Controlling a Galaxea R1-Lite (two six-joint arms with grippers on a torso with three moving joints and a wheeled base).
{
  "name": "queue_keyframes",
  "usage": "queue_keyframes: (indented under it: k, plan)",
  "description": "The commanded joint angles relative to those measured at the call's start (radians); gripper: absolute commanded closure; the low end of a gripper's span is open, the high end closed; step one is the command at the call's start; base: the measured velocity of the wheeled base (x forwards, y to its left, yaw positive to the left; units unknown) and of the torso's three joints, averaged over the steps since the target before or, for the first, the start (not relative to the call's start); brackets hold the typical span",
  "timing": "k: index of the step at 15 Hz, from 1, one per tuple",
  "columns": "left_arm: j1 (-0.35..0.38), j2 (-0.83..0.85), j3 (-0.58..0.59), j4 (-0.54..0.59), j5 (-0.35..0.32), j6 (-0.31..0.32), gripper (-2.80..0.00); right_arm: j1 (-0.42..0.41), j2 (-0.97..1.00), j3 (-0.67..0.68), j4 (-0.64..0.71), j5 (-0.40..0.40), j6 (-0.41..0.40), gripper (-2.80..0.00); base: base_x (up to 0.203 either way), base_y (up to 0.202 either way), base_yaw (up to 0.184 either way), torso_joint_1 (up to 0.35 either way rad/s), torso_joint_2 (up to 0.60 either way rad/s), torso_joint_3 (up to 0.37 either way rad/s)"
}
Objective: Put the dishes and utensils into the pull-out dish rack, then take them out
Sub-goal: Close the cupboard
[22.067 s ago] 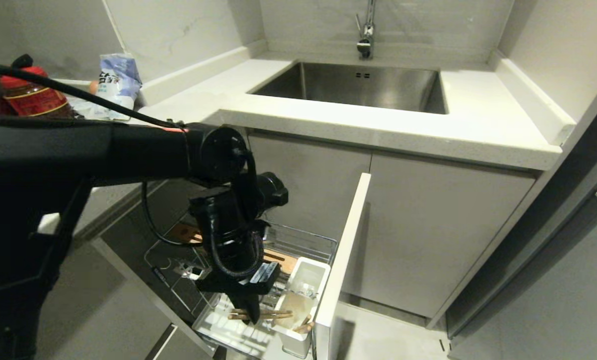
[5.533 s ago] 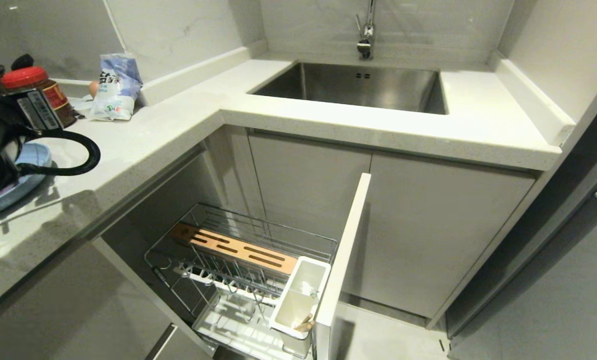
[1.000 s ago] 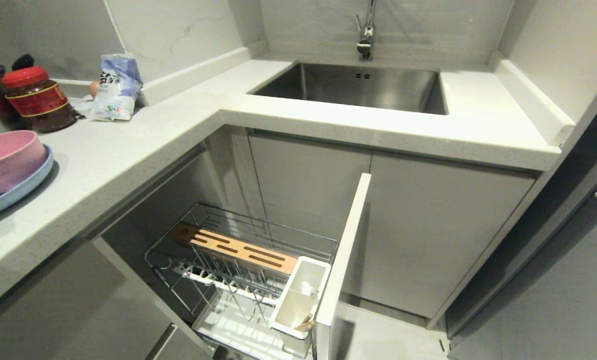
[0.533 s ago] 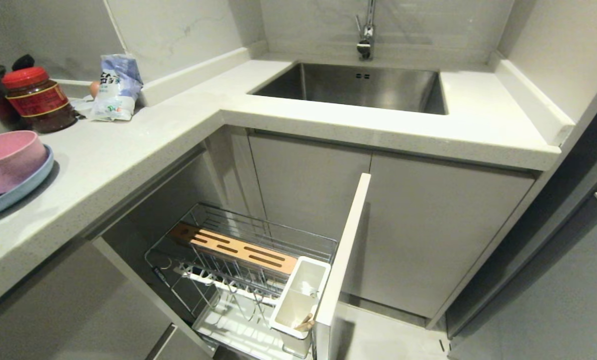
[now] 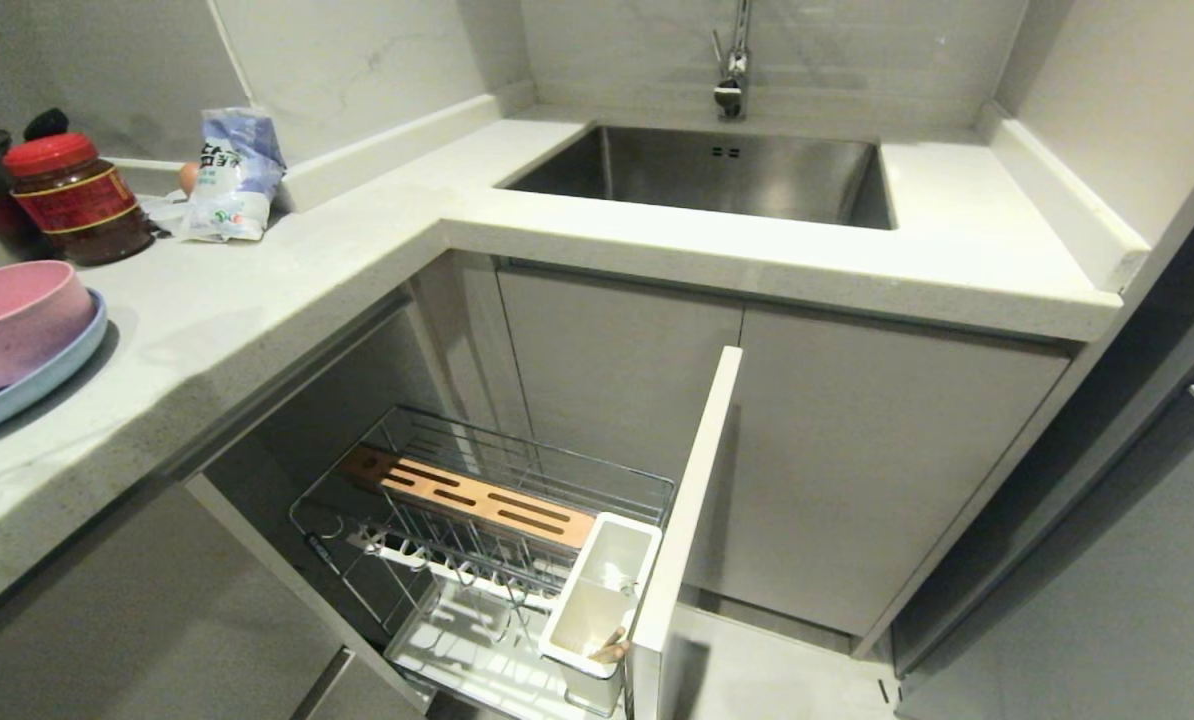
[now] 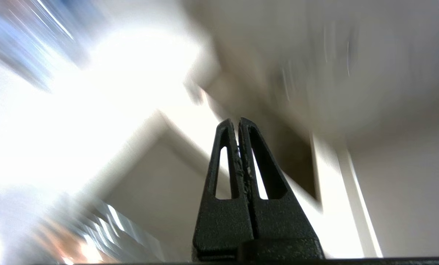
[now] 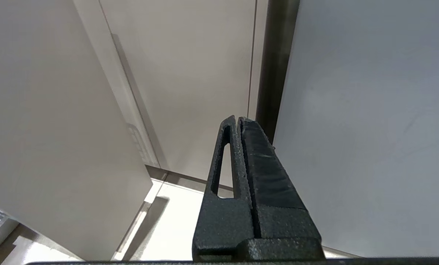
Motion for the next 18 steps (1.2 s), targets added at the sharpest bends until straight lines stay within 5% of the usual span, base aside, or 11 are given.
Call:
queue_keyframes:
  k: [1, 4, 7, 9, 15, 18]
  plan:
    - [-0.239, 0.208, -0.023, 0.059, 0.013, -0.058, 0.00, 0.000, -0.001, 0.026, -0.001, 0.000, 0.000, 0.00, 0.000, 0.000, 0.000, 0.000, 0.00, 0.000]
    - [-0.447, 0.369, -0.033, 0.159, -0.037, -0.175, 0.00, 0.000, -0.001, 0.026, -0.001, 0.000, 0.000, 0.00, 0.000, 0.000, 0.000, 0.000, 0.00, 0.000]
    - [-0.524, 0.505, -0.027, 0.211, -0.173, -0.221, 0.00, 0.000, -0.001, 0.026, -0.001, 0.000, 0.000, 0.00, 0.000, 0.000, 0.000, 0.000, 0.00, 0.000]
    - [-0.576, 0.586, -0.021, 0.218, -0.204, -0.246, 0.00, 0.000, -0.001, 0.026, -0.001, 0.000, 0.000, 0.00, 0.000, 0.000, 0.000, 0.000, 0.00, 0.000]
    - [-0.617, 0.695, -0.036, 0.282, -0.192, -0.244, 0.00, 0.000, -0.001, 0.026, -0.001, 0.000, 0.000, 0.00, 0.000, 0.000, 0.000, 0.000, 0.00, 0.000]
    - [-0.617, 0.698, -0.050, 0.317, -0.067, -0.225, 0.00, 0.000, -0.001, 0.026, -0.001, 0.000, 0.000, 0.00, 0.000, 0.000, 0.000, 0.000, 0.00, 0.000]
